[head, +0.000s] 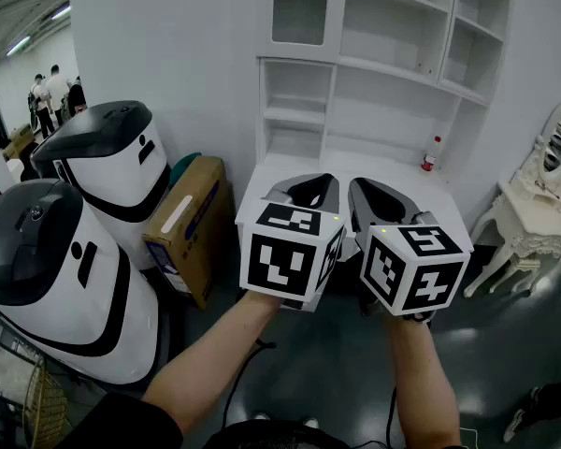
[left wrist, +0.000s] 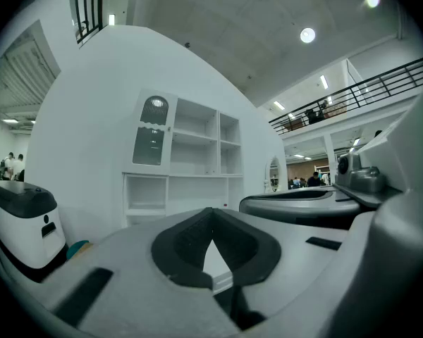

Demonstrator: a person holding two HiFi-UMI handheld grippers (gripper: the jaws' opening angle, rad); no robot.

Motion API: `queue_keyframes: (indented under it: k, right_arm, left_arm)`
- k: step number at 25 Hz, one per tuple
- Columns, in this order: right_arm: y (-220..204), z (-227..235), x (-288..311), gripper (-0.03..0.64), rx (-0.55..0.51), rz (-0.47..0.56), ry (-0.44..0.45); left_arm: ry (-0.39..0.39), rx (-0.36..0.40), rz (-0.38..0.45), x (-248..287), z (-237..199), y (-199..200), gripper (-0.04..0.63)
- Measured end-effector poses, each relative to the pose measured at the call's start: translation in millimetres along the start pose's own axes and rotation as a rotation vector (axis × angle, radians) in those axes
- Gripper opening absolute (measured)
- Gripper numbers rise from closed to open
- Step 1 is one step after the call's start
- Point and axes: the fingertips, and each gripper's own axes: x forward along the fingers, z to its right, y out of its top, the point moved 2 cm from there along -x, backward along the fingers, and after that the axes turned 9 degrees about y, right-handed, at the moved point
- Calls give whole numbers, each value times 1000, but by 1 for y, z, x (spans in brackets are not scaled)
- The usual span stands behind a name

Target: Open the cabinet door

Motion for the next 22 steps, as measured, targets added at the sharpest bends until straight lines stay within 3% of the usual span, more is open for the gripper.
queue_keyframes:
  k: [13,22]
  right_arm:
    - [1,-16,22,21,14,0,-31]
    - [1,-6,38,21,14,11,-26]
  left_arm:
    - [-48,-4,-3,0,-24,0,6]
    - [-36,1,5,16,-36,3,6]
